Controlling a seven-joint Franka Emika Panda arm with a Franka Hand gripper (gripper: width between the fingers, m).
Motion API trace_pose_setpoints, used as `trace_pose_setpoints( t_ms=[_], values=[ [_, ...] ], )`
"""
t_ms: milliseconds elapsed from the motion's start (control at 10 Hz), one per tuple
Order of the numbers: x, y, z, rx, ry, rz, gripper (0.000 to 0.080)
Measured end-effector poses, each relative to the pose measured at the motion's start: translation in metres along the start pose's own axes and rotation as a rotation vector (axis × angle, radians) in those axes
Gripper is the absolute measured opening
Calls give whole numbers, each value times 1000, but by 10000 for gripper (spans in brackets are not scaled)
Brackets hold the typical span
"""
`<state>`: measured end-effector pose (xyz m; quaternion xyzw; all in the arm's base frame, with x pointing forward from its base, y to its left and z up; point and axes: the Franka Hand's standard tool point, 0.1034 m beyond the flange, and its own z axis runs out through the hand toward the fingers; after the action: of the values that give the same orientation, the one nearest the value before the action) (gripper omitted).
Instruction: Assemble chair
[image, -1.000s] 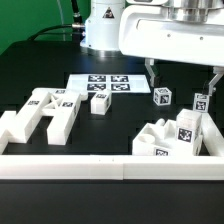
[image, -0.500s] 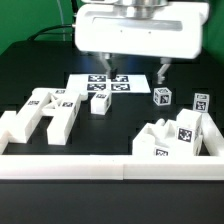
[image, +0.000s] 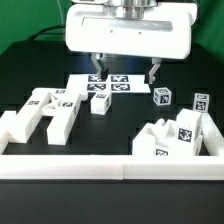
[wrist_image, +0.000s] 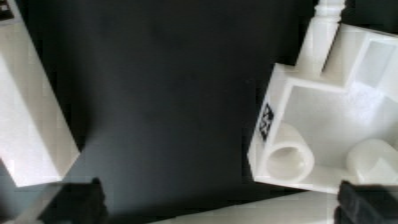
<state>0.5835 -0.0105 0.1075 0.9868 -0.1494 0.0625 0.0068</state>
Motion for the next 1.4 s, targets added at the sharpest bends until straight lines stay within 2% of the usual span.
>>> trace_pose_setpoints(
  t_ms=[100, 300, 700, 1200, 1400],
  values=[
    [-7, 15, 6, 4, 6, 2, 649],
    [-27, 43, 19, -8, -17, 30, 649],
    [-31, 44, 21, -11, -57, 31, 649],
    [-56, 65, 27, -26, -372, -32, 649],
    [-64, 68, 26, -36, -516, -25, 649]
  ],
)
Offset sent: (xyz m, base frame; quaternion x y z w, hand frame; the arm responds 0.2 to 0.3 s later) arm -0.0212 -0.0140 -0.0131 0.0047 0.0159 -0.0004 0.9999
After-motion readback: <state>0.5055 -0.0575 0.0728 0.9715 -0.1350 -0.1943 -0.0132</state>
